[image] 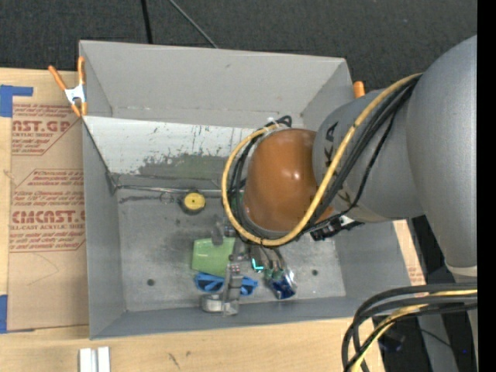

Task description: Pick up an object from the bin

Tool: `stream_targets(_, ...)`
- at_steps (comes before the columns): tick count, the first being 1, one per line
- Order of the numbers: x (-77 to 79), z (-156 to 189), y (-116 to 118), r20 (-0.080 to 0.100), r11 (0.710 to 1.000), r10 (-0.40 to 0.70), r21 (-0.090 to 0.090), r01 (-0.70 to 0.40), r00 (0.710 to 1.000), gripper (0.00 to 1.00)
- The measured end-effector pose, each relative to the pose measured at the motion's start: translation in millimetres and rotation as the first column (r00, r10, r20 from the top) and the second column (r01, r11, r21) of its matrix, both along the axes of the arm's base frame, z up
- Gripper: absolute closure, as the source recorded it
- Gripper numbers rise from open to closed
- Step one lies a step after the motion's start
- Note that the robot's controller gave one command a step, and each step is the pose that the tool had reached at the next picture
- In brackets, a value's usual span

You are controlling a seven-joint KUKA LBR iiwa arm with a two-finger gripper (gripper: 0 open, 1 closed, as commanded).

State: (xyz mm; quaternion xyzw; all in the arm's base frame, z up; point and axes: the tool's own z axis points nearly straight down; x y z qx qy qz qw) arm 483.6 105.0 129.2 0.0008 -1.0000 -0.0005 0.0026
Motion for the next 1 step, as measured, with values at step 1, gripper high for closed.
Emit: stream_targets(1,18.7,-40.3,-20.6,0.041,0.999,0.044,0.004,-0.044,0.998,0.00)
